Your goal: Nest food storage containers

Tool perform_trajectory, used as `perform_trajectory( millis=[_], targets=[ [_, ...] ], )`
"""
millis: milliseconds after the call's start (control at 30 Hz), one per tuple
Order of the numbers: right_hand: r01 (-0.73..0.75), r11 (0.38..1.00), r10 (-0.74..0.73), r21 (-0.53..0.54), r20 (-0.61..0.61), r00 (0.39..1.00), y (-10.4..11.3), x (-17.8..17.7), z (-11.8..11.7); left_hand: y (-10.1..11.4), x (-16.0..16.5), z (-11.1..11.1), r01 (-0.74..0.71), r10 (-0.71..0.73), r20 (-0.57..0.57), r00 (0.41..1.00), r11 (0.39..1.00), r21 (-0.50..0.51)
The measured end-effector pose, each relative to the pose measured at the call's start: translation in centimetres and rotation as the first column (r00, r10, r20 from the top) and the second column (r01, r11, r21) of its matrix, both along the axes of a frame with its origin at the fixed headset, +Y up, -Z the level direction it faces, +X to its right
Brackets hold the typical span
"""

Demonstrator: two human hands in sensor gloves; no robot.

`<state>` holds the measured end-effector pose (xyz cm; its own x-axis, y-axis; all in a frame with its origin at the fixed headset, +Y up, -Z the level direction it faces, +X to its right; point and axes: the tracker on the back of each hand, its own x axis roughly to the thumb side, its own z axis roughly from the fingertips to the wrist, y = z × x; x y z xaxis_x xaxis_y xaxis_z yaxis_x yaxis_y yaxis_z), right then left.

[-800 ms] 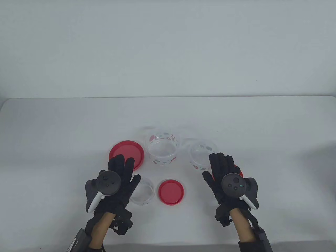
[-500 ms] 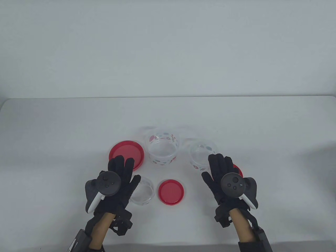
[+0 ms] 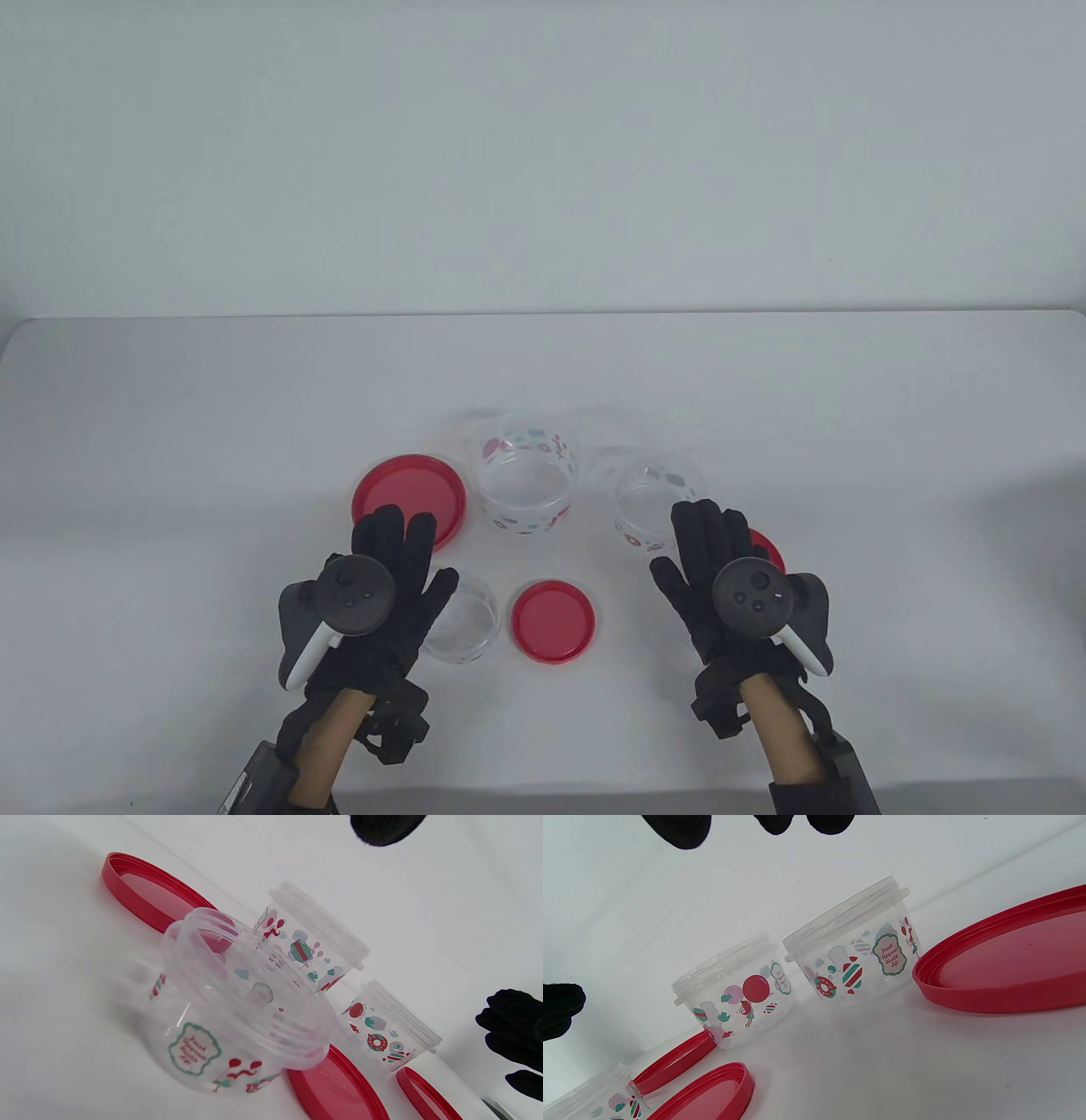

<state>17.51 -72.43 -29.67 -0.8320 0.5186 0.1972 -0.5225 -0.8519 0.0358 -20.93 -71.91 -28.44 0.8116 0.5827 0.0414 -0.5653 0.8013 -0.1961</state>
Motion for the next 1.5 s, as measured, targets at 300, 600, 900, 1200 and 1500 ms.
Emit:
perform_trajectory(
  millis=[300, 600, 900, 1200, 1500],
  targets=[
    [0.037, 0.999, -0.037, 0.016, -0.008, 0.999, 0.0, -0.1, 0.0, -0.3, 0.4, 0.0, 0.115, -0.115, 0.006, 0.993, 0.992, -0.046],
    [0.048, 0.999, -0.048, 0.005, 0.001, 0.999, 0.0, 0.0, 0.1, -1.3, 0.5, -0.4, 0.196, -0.198, -0.001, 0.980, 0.971, -0.134],
    [0.057, 0.998, -0.057, -0.012, 0.002, 0.998, 0.0, 0.0, 0.1, -2.4, 0.7, -0.8, 0.216, -0.220, 0.002, 0.976, 0.959, -0.184],
    [0.063, 0.998, -0.063, -0.029, 0.008, 0.998, 0.0, 0.0, 0.1, -3.7, 0.4, -1.1, 0.121, -0.135, -0.041, 0.990, 0.964, -0.237],
    [0.096, 0.995, -0.096, -0.034, -0.001, 0.995, 0.0, 0.0, 0.1, -3.6, 0.4, -1.1, 0.138, -0.155, -0.064, 0.986, 0.966, -0.218]
  ],
)
